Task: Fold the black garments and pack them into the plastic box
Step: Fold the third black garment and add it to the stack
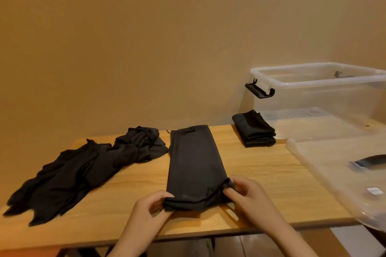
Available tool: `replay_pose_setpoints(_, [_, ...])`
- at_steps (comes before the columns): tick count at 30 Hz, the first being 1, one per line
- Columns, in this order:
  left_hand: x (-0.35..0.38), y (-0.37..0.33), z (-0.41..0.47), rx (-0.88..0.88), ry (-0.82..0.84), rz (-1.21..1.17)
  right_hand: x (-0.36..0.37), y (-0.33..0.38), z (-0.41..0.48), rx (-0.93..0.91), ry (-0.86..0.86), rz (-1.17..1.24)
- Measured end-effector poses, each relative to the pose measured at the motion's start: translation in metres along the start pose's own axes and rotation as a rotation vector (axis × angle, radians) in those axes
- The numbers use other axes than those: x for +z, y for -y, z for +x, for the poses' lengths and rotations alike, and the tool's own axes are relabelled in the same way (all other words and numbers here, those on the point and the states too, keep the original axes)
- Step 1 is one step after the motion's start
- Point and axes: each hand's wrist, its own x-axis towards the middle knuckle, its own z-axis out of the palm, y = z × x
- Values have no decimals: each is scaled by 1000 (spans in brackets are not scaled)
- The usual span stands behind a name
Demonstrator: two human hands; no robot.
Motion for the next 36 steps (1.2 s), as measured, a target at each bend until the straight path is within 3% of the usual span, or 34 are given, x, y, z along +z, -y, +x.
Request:
replay_pose_setpoints(13, [7, -23, -41, 15, 59, -68, -1, -4, -50, -102, 13, 21])
replay_pose_setpoints(21, [-1, -35, -41, 17, 45, -243, -8, 3, -42, -181, -11, 155])
replay_pose_setpoints(27, [-21, -40, 34, 50, 68, -153, -15, 23, 31, -151, -21, 102])
replay_pose_setpoints(31, [-19, -29, 126, -101, 55, -308, -12, 24, 111, -93, -74, 47])
replay_pose_setpoints(34, [-11, -10, 173, -214, 94, -174, -6, 1, 161, 75, -92, 24])
replay_pose_setpoints(36, [-3, 6, 180, -176, 71, -2, -1, -20, 175, 172, -102, -30])
